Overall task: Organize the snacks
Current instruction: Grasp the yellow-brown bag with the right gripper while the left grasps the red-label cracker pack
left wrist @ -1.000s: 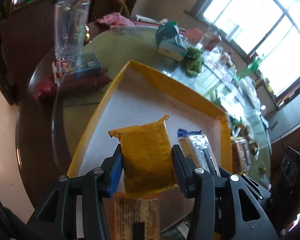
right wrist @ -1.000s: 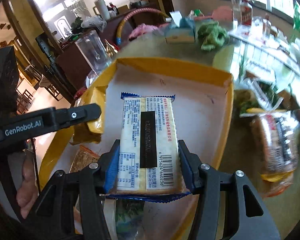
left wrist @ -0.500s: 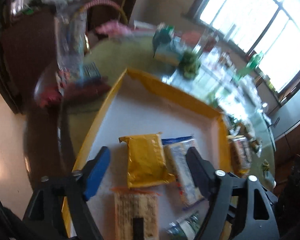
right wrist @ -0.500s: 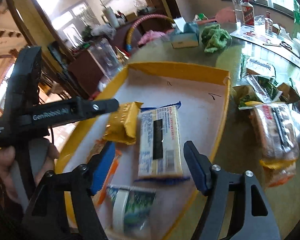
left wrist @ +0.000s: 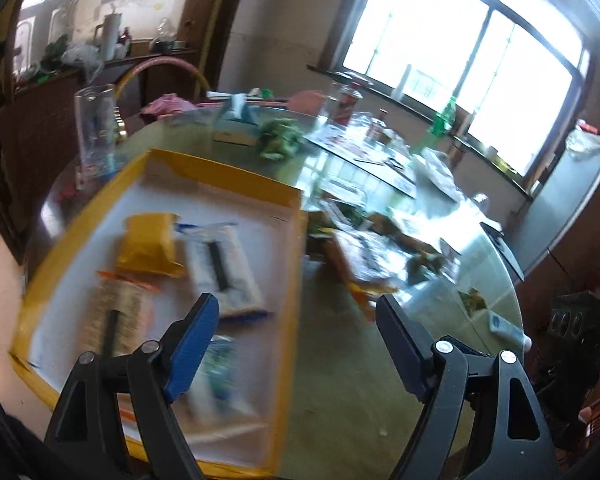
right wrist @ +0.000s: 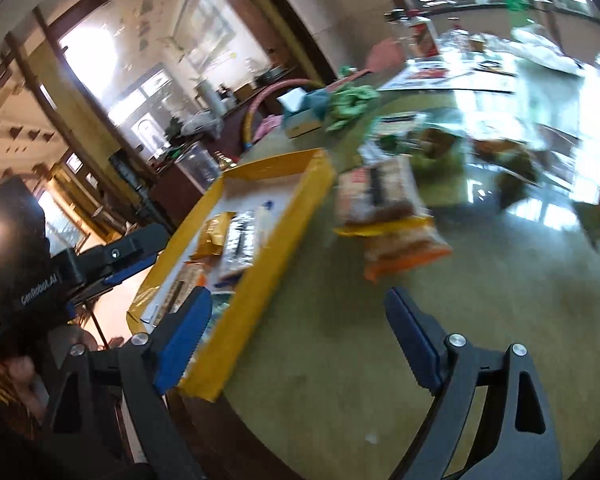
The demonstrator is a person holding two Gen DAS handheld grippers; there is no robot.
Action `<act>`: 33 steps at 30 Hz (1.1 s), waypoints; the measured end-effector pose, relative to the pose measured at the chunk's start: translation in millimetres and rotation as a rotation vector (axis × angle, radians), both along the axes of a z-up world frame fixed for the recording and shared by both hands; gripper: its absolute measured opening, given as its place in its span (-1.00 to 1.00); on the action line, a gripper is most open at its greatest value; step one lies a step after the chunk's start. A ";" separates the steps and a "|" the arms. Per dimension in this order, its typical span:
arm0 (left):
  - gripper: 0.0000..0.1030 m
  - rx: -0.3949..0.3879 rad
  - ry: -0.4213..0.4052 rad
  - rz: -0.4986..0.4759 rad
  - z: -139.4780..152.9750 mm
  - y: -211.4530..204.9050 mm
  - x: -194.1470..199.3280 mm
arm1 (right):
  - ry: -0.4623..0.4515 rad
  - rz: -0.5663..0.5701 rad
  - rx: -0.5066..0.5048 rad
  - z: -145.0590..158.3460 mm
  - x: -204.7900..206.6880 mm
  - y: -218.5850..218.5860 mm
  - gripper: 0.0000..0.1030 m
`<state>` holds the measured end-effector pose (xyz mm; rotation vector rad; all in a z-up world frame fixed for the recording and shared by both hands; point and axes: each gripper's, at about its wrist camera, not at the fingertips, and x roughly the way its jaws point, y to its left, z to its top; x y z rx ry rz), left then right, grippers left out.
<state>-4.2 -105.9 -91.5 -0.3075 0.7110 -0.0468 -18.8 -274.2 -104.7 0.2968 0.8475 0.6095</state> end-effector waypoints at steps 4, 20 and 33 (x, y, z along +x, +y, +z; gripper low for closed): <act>0.57 0.024 -0.005 -0.014 -12.6 -27.2 2.1 | 0.012 -0.069 -0.015 1.4 -6.8 -39.7 0.72; 0.57 -0.016 0.085 -0.075 -25.4 -47.2 17.6 | 0.237 -0.404 -0.090 -24.3 75.9 -173.1 0.66; 0.57 0.006 0.111 -0.070 -28.2 -45.1 49.2 | 0.264 -0.524 -0.292 -37.1 106.1 -155.3 -0.29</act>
